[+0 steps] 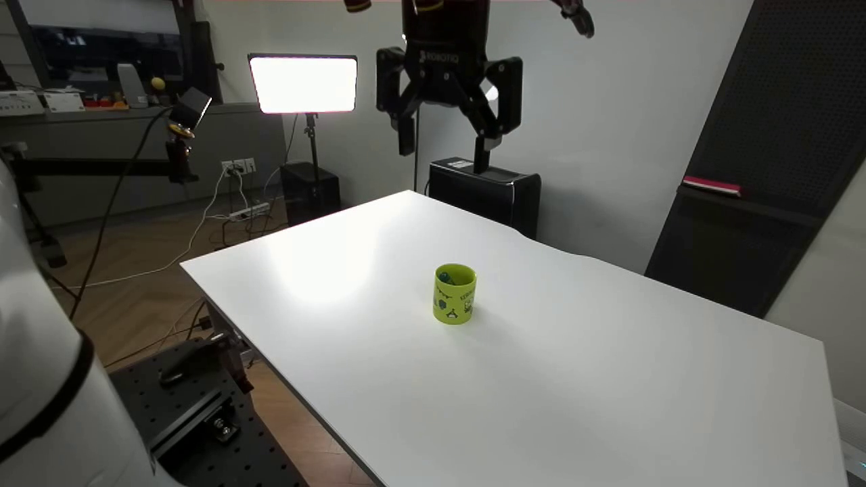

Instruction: Take the green marker out of the yellow mug

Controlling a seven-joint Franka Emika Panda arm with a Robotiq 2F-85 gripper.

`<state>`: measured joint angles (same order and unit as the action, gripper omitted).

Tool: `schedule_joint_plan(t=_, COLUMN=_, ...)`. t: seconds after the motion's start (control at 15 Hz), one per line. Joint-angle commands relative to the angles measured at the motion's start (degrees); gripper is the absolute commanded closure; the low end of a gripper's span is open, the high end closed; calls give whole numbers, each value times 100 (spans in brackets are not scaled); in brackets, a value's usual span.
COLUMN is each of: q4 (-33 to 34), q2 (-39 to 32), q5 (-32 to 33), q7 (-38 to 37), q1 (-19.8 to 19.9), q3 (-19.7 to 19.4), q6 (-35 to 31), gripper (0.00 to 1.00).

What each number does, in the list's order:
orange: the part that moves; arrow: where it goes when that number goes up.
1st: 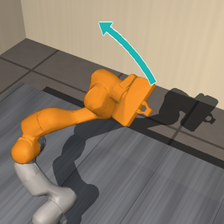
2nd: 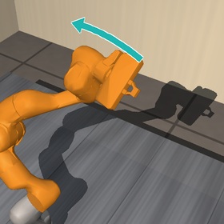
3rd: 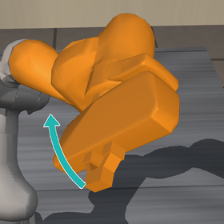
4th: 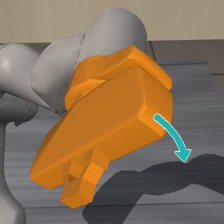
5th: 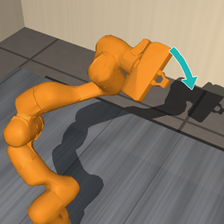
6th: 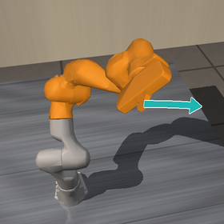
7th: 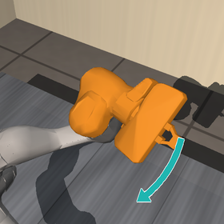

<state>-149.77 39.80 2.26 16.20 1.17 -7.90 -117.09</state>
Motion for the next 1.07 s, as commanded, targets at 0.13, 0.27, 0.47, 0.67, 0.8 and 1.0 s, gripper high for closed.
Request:
schedule_joint_plan(t=0.13, q4=296, q2=-1052, q5=293, q7=386, q1=-54, q3=12, q6=-450, gripper=0)
schedule_joint_plan(t=0.27, q4=409, q2=-1413, q5=311, q7=406, q1=-64, q3=43, q6=-707, gripper=0)
schedule_joint_plan(t=0.47, q4=582, q2=-1906, q5=251, q7=349, q1=-121, q3=142, q6=-1162, gripper=0)
schedule_joint_plan(t=0.67, q4=706, q2=-2318, q5=116, q7=320, q1=-210, q3=245, q6=-1623, gripper=0)
schedule_joint_plan(t=0.8, q4=766, q2=-2587, q5=81, q7=299, q1=-260, q3=337, q6=-1895, gripper=0)
schedule_joint_plan(t=1.0, q4=841, q2=-2938, q5=64, q7=275, q1=-320, q3=482, q6=-2175, gripper=0)
